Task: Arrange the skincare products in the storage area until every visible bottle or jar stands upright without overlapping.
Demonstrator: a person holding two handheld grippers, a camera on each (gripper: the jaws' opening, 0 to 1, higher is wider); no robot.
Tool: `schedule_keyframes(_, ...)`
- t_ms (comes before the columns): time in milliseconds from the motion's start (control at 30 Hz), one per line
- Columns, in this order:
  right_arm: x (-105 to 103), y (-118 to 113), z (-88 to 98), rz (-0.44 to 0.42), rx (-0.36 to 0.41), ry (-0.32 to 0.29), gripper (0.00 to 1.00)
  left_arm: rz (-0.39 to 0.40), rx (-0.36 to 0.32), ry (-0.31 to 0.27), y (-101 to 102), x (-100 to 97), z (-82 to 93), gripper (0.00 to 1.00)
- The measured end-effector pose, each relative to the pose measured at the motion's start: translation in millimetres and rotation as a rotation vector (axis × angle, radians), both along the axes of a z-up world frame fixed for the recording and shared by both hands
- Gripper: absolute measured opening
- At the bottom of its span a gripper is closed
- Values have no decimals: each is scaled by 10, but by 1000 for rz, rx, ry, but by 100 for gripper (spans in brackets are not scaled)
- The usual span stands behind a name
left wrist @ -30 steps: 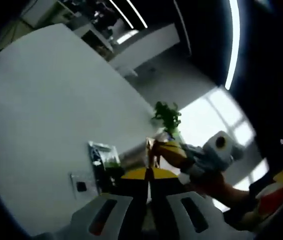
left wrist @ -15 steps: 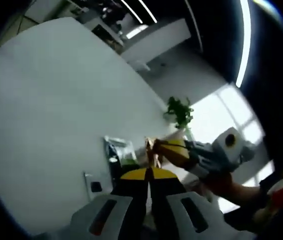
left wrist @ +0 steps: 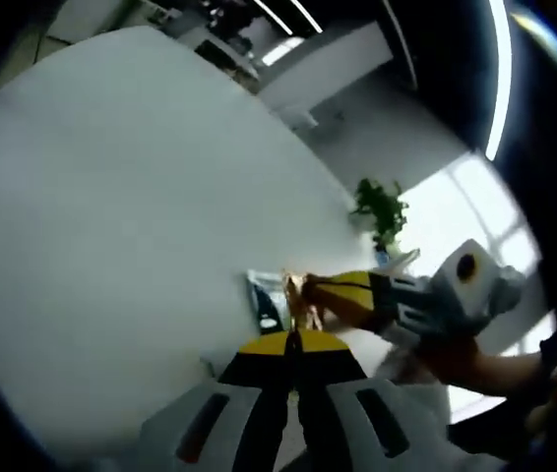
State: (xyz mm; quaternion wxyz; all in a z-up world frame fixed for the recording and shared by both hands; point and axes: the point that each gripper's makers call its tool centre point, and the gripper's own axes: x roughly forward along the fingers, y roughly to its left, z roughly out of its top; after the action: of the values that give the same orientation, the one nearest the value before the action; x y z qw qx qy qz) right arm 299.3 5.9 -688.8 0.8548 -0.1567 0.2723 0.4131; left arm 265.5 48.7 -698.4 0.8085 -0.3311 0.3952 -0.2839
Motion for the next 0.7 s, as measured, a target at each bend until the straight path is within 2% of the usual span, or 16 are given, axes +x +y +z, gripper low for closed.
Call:
schedule_keyframes(267,95,24,-270,-37,-34,38,1,-5,51,25,20,117,-235,2)
schedule_keyframes(467,161,38,-429,-23,-73,46,1,-1,72,47,46,197,-456,2)
schedule_keyframes(700,218,21,-610,-15,-109,59,1,-11,103,62,47,249,-589,2)
